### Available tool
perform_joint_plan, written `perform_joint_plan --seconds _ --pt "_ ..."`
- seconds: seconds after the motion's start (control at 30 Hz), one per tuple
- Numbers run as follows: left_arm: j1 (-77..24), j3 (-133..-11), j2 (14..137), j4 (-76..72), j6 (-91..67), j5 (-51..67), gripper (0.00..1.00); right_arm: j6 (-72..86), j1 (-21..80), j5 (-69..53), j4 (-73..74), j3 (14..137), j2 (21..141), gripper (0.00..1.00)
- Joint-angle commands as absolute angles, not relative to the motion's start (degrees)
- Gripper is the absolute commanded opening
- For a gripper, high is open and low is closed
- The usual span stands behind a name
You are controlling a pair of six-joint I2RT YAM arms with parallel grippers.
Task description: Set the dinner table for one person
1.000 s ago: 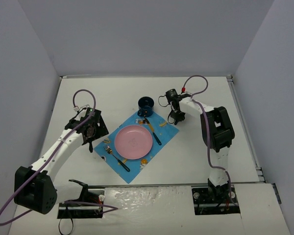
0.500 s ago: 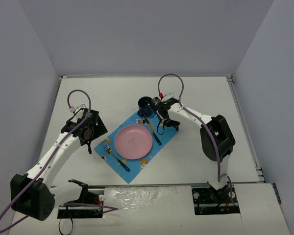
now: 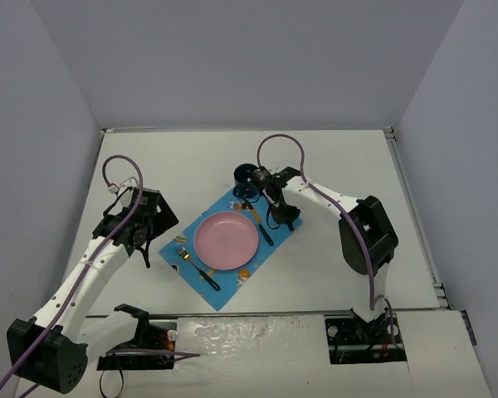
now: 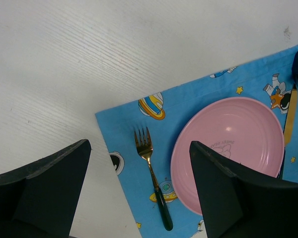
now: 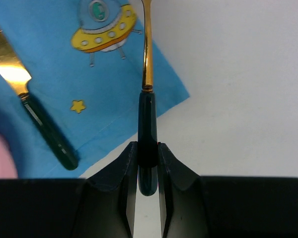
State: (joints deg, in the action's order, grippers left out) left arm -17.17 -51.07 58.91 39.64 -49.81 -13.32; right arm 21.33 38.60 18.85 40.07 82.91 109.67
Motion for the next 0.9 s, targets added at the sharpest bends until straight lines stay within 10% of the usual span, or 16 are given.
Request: perform_joint_plan --seconds 0.0,0.87 --pt "-16.8 -52.2 59.2 38.2 -50.5 -13.6 0.78 16.6 39.7 9.6 37.6 84.3 108.0 0.00" --pt "-16.8 -52.7 60.1 39.7 -50.0 -15.7 0.78 13.9 39.6 3.4 34.0 85.2 112.2 0.00"
